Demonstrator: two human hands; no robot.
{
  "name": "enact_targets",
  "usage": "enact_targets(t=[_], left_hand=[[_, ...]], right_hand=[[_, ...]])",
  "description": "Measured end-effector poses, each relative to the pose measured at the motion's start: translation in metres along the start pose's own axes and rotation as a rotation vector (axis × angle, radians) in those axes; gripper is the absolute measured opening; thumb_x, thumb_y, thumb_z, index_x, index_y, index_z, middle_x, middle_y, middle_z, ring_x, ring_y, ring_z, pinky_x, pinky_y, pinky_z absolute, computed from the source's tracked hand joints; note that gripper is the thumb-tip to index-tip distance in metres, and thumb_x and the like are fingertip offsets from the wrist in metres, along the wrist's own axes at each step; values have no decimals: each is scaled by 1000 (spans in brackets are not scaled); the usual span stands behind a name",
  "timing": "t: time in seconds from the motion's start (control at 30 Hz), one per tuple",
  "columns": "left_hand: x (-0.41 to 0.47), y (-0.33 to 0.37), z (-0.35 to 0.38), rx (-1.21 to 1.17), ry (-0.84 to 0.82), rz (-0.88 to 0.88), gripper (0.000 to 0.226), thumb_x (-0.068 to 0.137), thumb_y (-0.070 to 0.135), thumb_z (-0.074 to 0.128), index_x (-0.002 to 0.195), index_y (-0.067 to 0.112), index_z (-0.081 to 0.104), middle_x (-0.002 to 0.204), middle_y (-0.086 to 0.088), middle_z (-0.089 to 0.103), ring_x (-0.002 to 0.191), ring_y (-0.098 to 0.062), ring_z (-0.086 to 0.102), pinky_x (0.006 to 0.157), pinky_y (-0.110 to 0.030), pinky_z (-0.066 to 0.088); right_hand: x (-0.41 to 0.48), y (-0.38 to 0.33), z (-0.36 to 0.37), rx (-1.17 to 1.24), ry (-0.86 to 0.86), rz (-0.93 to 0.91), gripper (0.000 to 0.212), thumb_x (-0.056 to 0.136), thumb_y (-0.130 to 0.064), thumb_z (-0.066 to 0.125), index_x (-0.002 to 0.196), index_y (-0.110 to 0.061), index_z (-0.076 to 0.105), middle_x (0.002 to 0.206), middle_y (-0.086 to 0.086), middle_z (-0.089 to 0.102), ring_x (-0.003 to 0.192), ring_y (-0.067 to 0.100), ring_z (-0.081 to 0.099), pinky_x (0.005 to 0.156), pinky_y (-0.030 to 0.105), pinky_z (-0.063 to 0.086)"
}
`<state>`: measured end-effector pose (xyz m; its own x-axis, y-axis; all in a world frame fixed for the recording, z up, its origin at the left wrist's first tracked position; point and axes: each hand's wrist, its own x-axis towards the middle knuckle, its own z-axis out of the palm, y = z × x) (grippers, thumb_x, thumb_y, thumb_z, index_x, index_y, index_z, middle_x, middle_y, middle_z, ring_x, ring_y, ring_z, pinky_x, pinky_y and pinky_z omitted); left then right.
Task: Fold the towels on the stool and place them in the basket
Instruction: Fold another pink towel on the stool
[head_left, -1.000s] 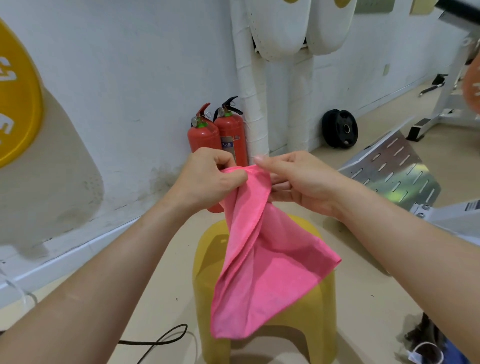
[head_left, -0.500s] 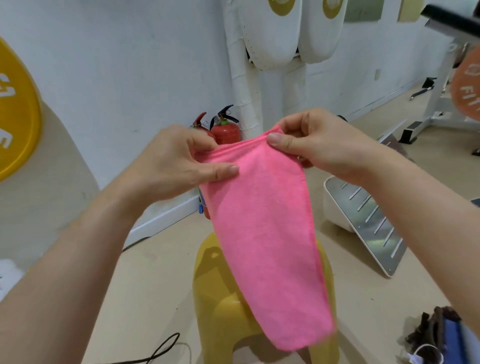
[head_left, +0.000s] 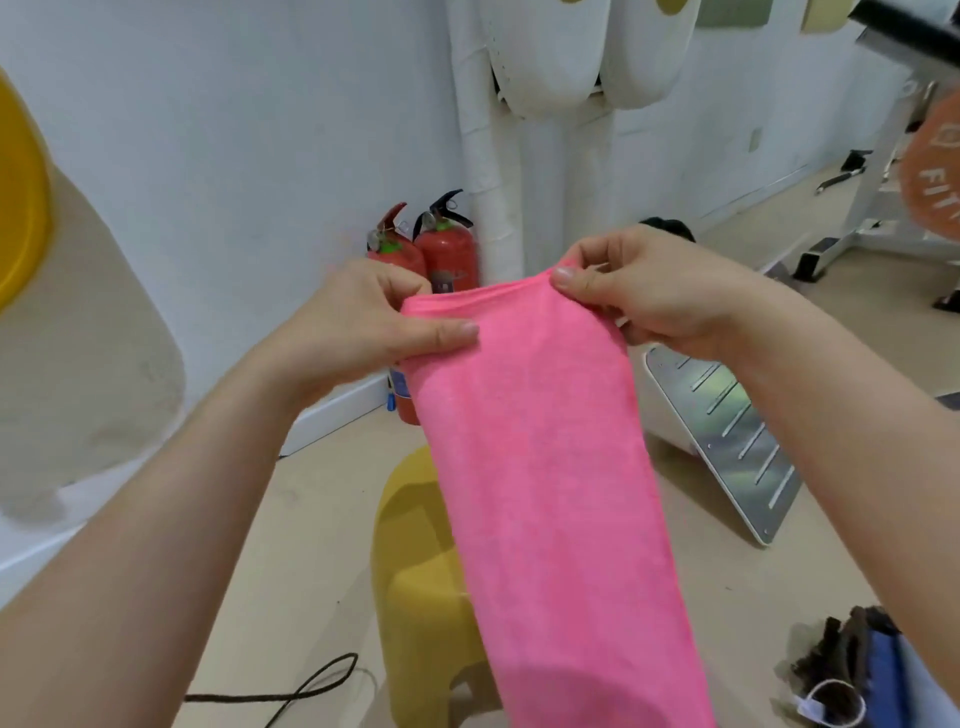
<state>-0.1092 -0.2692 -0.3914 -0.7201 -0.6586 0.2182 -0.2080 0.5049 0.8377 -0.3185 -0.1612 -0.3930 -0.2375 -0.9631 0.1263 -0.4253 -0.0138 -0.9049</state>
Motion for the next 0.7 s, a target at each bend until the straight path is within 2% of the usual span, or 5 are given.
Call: enact_targets(t=[0.17, 0.33, 0.5, 0.6, 0.7], left_hand=[[21, -19, 5, 264, 487, 329, 21, 69, 14, 80, 69, 16, 60, 71, -11, 63, 62, -18, 52, 58, -34, 47], [19, -24, 5, 413, 669, 611, 22, 72, 14, 76, 75, 3, 57, 76, -11, 62, 71, -24, 56, 61, -39, 48], [-18, -77, 30, 596, 360, 675, 32, 66, -1, 79, 65, 7, 48, 71, -9, 57, 66, -24, 48, 57, -38, 40], [-55, -118, 55, 671, -10, 692, 43, 63, -1, 77, 75, 21, 42, 78, -4, 58, 73, -20, 48, 60, -32, 41], [-89, -147, 76, 871, -333, 804, 21, 77, 6, 69, 79, 16, 50, 81, -5, 60, 74, -26, 53, 61, -35, 45]], right_hand=[[16, 8, 16, 86, 313, -326, 15, 95, -15, 55, 80, -17, 55, 73, -1, 47, 62, 12, 55, 59, 37, 60], [20, 10, 16, -114, 423, -555, 9, 89, -28, 55, 85, -20, 58, 73, -1, 54, 72, 30, 62, 66, 56, 54], [-11, 54, 28, -145, 89, -382, 10, 92, -11, 60, 82, -11, 60, 71, 4, 61, 64, 18, 64, 65, 42, 58], [-52, 110, 48, -429, -138, -321, 29, 86, -39, 59, 80, -11, 61, 70, 1, 63, 68, 17, 59, 64, 33, 49], [-92, 151, 67, -501, -266, -288, 57, 85, -66, 42, 86, -14, 64, 74, -2, 62, 68, 15, 55, 66, 32, 47]])
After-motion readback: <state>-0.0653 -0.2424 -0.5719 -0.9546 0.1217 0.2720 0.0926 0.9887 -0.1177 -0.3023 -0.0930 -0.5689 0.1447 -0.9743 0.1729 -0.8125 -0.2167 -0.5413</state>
